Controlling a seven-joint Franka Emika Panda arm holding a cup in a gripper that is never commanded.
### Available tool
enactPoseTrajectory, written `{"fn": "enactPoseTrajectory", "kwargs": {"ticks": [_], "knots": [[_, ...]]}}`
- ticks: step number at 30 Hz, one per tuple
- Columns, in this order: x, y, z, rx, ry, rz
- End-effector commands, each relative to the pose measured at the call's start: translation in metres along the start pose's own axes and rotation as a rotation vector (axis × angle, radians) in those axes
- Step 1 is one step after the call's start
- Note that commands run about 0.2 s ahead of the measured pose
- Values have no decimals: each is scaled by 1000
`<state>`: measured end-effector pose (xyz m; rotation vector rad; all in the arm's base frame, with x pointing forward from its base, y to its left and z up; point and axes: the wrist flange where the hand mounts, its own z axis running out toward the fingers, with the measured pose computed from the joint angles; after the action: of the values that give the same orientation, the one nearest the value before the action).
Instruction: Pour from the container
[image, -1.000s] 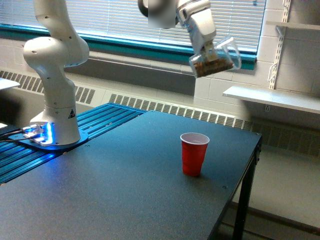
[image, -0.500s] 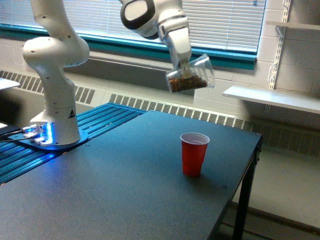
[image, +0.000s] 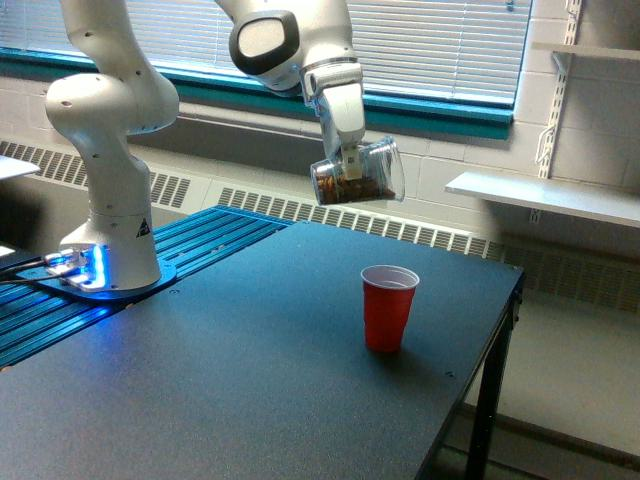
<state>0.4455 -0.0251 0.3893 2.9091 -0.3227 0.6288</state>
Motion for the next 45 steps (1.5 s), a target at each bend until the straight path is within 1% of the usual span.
{"fn": "enactPoseTrajectory", "kwargs": {"ticks": [1,13,21,30,45], "knots": [[-9,-5,8,-15,-21,-2],[-25,-13,26,-64,-74,-45],[-28,-20,33,-93,-94,-63],[-28,-27,36,-125,-103,-85],[-23,-38,36,-177,-113,-144]]}}
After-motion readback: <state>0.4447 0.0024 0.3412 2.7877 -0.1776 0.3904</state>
